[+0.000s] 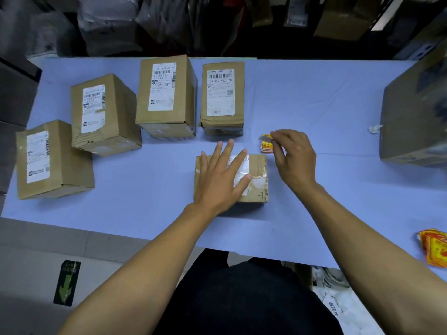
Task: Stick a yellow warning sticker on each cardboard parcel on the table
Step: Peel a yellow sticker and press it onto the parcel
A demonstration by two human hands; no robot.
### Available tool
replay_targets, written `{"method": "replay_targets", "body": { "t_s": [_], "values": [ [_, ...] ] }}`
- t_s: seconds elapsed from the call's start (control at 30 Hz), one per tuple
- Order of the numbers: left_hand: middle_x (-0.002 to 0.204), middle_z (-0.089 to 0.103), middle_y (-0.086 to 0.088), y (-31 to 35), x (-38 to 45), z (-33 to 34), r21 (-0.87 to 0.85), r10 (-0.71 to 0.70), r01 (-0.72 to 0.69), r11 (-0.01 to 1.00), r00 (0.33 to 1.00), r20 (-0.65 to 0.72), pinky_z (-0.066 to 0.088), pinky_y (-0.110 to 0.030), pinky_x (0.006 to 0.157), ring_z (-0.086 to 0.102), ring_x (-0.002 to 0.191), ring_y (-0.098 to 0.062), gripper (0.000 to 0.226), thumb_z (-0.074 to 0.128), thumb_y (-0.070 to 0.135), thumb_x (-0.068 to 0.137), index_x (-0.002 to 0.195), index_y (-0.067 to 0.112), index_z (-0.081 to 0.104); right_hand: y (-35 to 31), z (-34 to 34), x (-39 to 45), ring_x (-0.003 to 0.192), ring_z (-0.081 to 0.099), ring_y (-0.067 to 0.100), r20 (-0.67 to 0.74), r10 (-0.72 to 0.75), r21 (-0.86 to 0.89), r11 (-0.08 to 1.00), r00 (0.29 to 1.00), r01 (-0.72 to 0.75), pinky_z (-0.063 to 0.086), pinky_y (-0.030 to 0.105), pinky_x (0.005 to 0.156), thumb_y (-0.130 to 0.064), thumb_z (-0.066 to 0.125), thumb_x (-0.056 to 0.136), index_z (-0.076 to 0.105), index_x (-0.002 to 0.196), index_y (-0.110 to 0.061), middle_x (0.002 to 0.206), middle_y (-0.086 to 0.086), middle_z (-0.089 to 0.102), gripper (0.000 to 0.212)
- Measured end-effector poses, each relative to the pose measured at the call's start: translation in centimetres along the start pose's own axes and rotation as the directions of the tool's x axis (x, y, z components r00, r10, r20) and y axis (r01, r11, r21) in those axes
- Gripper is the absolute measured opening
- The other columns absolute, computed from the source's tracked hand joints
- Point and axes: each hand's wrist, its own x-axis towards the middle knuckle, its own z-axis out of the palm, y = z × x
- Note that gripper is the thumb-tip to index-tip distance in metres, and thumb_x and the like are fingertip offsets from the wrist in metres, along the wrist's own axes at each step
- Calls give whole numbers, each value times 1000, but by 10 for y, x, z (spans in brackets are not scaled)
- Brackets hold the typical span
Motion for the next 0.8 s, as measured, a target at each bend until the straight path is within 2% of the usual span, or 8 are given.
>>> {"method": "replay_targets", "body": {
  "t_s": [0.13, 0.2, 0.3, 0.47, 0.53, 0.6, 0.67, 0.8],
  "values": [
    [119, 68, -3, 29, 5, -24, -479, -151, 59, 876, 976, -156, 45, -40, 102, 59, 114, -17, 34, 50, 37, 97, 116, 17, 69, -24, -22, -18, 95, 65, 25, -76, -35, 77, 996, 997, 41, 48, 27, 75, -16, 62, 95, 75, 109, -14, 105, 0, 74, 19],
    [87, 74, 4, 48, 13, -40, -802, -354, 265, 535, 933, 72, 54, -30, 81, 69, 86, -12, 32, 49, 41, 99, 91, 21, 72, -35, -30, -29, 93, 65, 27, -114, -120, 66, 990, 986, 128, 47, 25, 75, -15, 62, 94, 75, 107, -13, 104, 1, 73, 18],
    [75, 72, -3, 62, 24, -51, -910, -372, 402, 100, 863, 341, 55, -22, 61, 69, 67, -13, 28, 58, 28, 99, 80, 15, 72, -44, -34, -38, 92, 66, 31, -119, -212, 36, 975, 970, 217, 53, 33, 71, -12, 64, 93, 76, 109, -11, 106, 5, 73, 20],
    [85, 68, -14, 67, 22, -58, -936, -385, 348, 58, 873, 301, 55, -30, 71, 64, 77, -23, 16, 59, 11, 97, 86, 9, 71, -55, -45, -37, 108, 61, 28, -50, -213, 40, 976, 976, 215, 53, 31, 77, -11, 73, 88, 75, 115, -17, 122, 4, 68, 28],
    [87, 69, -13, 64, 21, -61, -940, -391, 333, 77, 877, 279, 53, -36, 77, 64, 80, -23, 16, 59, 12, 98, 85, 11, 70, -62, -50, -36, 117, 57, 15, 67, 9, 271, 962, 998, -27, 49, 25, 89, -18, 71, 90, 67, 126, -25, 132, -1, 60, 37],
    [84, 71, -8, 58, 19, -66, -941, -385, 325, 100, 884, 264, 53, -30, 71, 65, 75, -16, 17, 60, 15, 98, 84, 14, 69, -74, -57, -30, 105, 64, 8, 310, 363, 614, 629, 879, -477, 55, 26, 86, -22, 66, 94, 60, 130, -28, 123, -2, 62, 37],
    [83, 72, -5, 51, 15, -69, -935, -347, 327, 137, 900, 264, 52, -27, 68, 64, 75, -14, 15, 62, 18, 97, 84, 16, 69, -81, -62, -24, 78, 70, 12, 536, 466, 701, 221, 705, -679, 59, 28, 70, -21, 62, 97, 64, 119, -18, 101, 5, 68, 21],
    [78, 72, 0, 42, 10, -71, -926, -298, 328, 188, 917, 265, 52, -28, 68, 64, 73, -10, 13, 64, 19, 96, 84, 16, 68, -88, -66, -22, 61, 63, 12, 615, 445, 662, 156, 650, -733, 54, 24, 58, -15, 63, 97, 69, 90, -14, 82, 8, 67, 10]
  ]
}}
